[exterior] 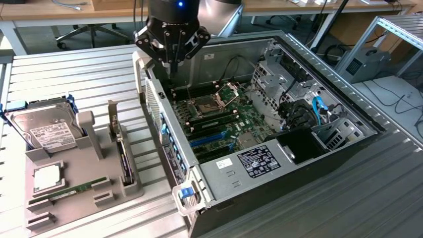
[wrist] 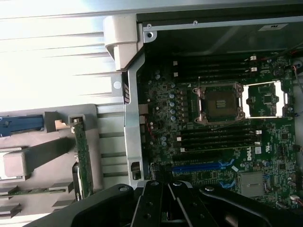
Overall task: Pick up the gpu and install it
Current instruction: 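Reach for the gpu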
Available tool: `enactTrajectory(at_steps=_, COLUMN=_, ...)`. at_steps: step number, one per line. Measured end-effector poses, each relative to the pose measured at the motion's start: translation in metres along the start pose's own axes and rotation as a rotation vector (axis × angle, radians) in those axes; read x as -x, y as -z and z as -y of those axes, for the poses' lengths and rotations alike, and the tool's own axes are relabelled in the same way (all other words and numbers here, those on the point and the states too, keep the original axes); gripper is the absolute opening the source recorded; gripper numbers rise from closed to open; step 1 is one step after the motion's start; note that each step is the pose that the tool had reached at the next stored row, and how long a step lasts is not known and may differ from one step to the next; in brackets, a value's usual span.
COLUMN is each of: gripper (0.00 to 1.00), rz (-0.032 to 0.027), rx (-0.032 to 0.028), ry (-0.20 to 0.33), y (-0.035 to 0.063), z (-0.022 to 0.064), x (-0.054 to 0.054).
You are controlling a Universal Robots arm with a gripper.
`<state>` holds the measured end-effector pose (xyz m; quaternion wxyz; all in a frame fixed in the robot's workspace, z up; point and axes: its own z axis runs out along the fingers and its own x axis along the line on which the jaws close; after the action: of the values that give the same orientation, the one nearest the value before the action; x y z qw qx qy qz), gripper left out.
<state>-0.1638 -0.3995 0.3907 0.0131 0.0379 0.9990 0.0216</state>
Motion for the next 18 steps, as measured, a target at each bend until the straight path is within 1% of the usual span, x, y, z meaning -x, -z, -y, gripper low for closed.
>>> enactTrajectory(at_steps=18, gripper=0.11, rz=0.0, rx=0.0001, ry=0.0, y=-0.0002, z=0.0006, x=-0.0074)
